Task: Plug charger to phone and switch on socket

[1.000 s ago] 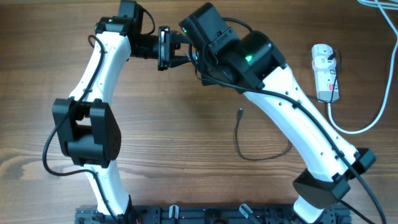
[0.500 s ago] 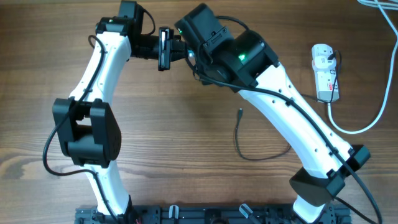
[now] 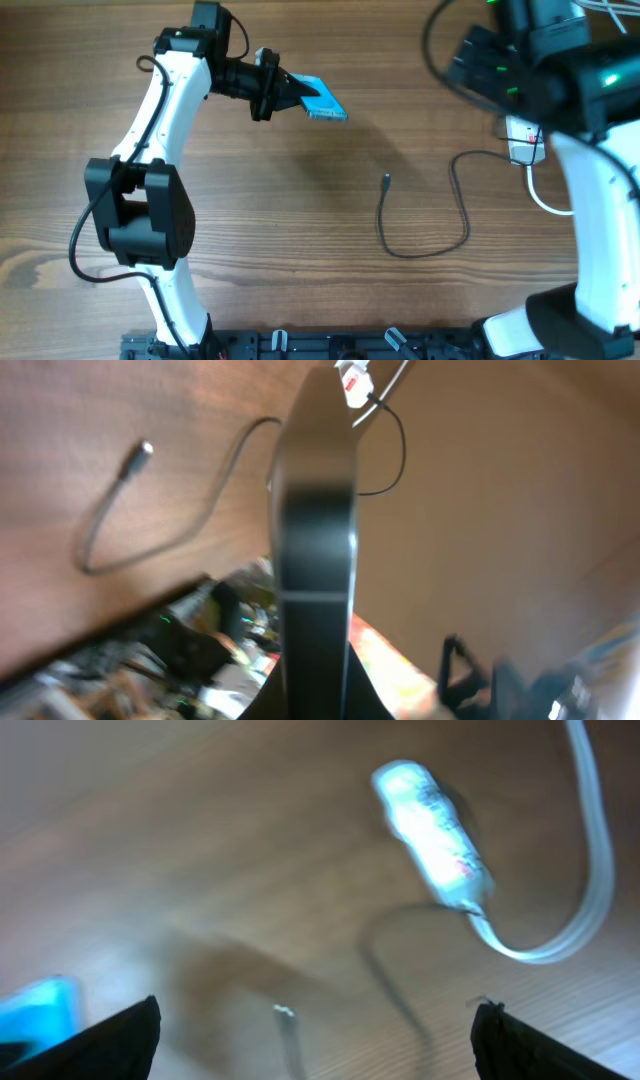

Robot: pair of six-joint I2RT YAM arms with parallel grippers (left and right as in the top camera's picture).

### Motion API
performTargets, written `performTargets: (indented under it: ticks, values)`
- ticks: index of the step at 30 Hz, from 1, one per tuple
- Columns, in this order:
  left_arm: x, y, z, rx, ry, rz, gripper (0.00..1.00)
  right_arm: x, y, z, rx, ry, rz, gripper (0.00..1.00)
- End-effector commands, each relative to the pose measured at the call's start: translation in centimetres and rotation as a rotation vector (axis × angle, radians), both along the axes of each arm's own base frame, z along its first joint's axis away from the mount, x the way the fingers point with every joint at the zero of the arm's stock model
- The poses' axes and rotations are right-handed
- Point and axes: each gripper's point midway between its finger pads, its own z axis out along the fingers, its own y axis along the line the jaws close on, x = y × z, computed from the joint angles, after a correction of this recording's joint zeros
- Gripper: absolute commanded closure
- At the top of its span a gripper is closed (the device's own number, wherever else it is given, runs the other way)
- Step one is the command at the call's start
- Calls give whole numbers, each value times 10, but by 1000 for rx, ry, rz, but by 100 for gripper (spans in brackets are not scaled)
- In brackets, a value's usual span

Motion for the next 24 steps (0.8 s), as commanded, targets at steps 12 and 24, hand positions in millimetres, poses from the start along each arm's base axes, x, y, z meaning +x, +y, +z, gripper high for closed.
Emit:
performTargets:
  ticks: [12,24]
  values:
    - [-33,-49,-44,327,-508,-394,96,-10,-3,-103,390,319,460,0]
    - [0,68,-95,1108,-295,-116,96,-24,64,-207,265,490,323,0]
